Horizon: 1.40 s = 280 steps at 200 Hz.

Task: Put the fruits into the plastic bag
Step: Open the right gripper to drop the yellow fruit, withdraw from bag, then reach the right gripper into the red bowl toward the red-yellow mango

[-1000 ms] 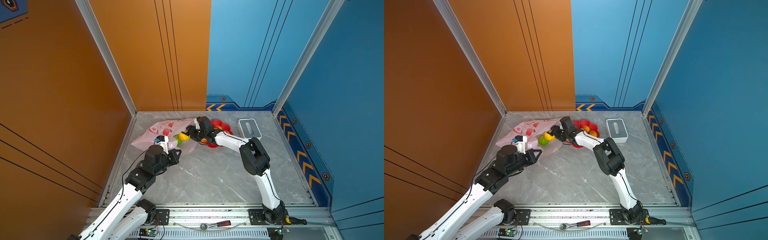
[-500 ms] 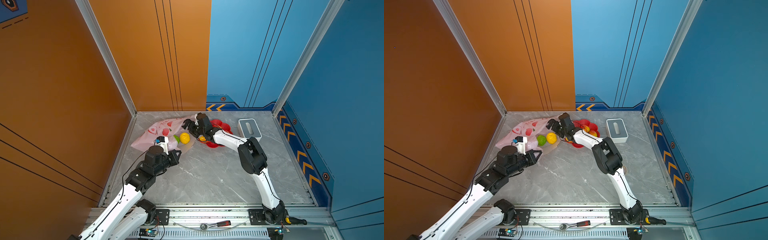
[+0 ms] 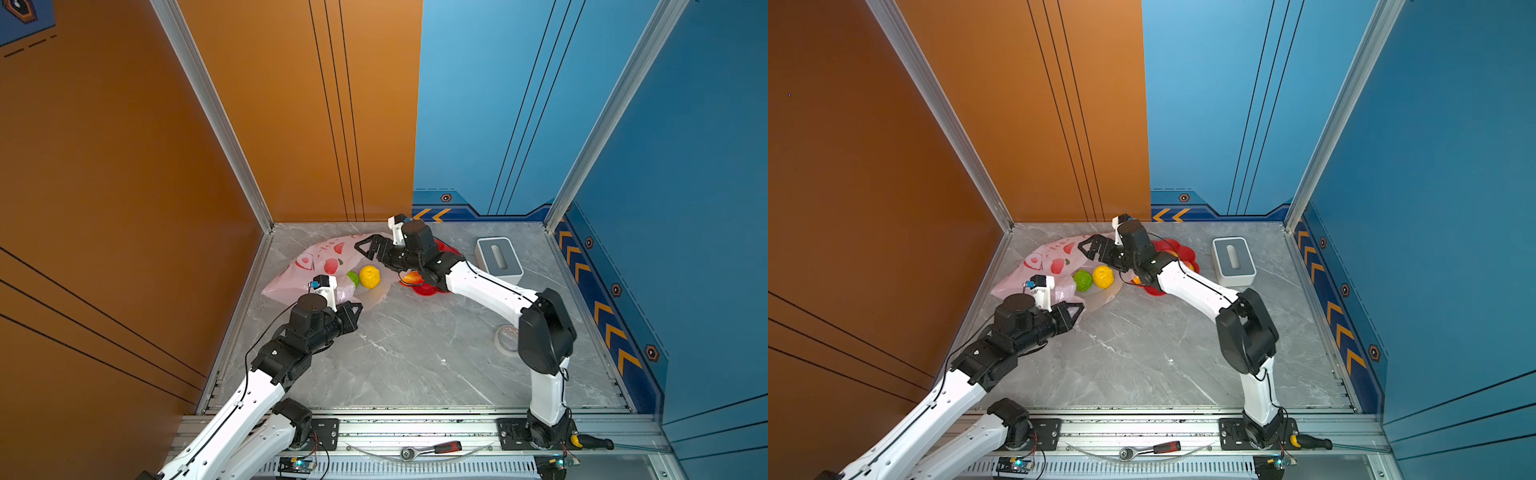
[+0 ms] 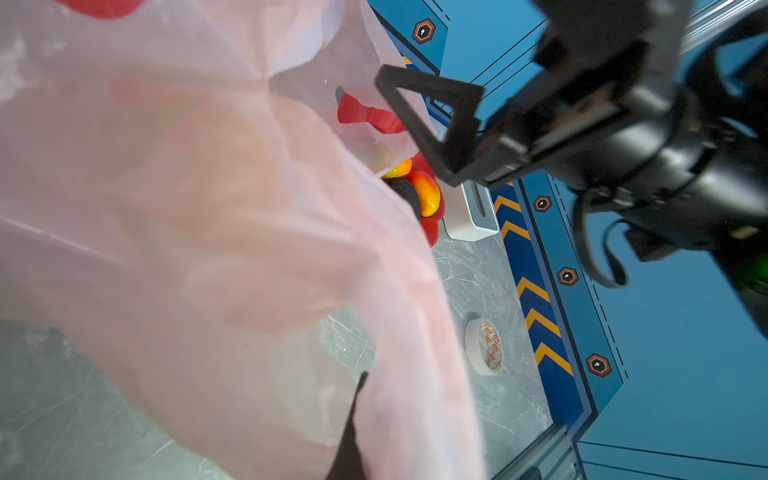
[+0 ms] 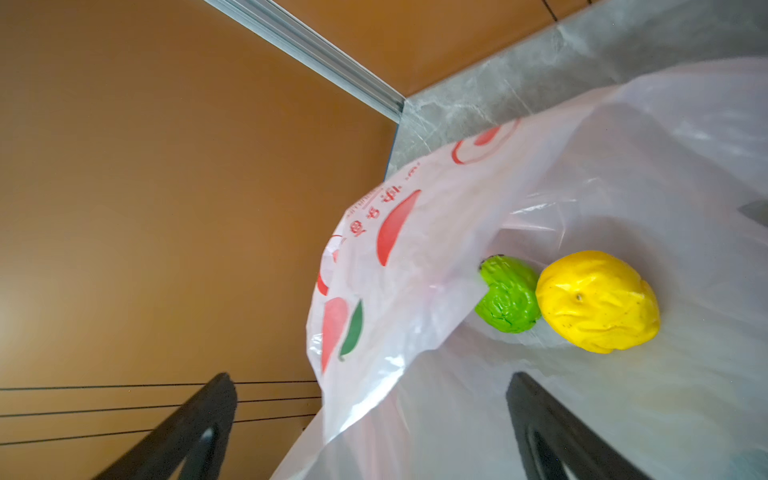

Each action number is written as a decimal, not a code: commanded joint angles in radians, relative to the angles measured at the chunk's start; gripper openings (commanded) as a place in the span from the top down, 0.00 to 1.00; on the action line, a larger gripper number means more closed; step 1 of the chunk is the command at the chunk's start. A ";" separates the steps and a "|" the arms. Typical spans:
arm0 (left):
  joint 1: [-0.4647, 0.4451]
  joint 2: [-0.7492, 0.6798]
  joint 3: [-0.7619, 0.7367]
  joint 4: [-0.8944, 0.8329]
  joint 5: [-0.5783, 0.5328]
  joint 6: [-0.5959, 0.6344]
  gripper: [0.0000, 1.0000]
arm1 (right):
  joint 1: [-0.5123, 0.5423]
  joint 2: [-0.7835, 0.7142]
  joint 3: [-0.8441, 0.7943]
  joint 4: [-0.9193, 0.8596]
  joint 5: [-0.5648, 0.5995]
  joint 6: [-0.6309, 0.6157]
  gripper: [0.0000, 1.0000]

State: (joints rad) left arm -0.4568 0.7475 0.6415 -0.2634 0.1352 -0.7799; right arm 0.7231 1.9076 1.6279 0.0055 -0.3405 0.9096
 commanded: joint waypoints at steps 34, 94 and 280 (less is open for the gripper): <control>0.010 -0.020 -0.014 0.014 -0.011 -0.009 1.00 | -0.084 -0.271 -0.163 -0.252 0.037 -0.197 0.00; 0.014 -0.023 0.000 -0.003 -0.010 -0.001 1.00 | -0.233 -0.291 -0.074 -0.750 0.330 -0.485 0.00; 0.036 -0.056 -0.001 -0.045 -0.017 0.006 1.00 | -0.334 0.300 0.377 -0.980 0.530 -0.621 0.22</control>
State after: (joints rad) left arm -0.4335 0.7048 0.6376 -0.2829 0.1318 -0.7834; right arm 0.3977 2.1857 1.9774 -0.9291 0.1619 0.3023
